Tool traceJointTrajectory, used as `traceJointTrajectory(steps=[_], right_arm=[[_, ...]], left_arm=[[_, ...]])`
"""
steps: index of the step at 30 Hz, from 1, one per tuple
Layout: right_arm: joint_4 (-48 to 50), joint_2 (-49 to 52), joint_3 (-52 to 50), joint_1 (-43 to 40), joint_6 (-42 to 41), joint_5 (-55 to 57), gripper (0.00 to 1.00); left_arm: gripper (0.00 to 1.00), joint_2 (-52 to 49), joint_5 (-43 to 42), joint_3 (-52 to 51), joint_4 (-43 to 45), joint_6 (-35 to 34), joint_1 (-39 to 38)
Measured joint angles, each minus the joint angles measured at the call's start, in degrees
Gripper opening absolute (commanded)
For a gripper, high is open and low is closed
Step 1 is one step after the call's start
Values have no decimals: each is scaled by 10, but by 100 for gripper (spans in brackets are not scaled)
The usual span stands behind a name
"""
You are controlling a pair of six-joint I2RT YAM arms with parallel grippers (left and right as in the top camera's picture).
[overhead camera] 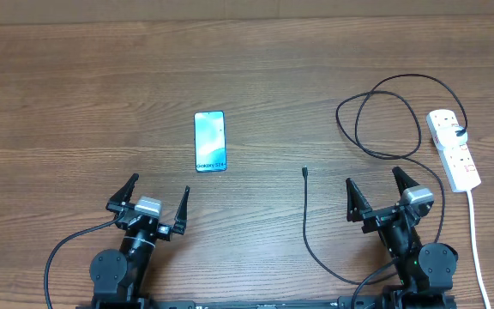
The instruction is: Plug charger to phone and switch on socket
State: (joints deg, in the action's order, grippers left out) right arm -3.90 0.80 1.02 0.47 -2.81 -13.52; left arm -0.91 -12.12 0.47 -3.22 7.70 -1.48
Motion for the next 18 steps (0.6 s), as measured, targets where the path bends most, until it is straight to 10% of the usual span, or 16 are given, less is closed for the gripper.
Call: traceJointTrajectory(steps=[18], right_arm=[[0,0,0,15,0,3,100]], left_arm=[[99,0,0,0,0,0,0]])
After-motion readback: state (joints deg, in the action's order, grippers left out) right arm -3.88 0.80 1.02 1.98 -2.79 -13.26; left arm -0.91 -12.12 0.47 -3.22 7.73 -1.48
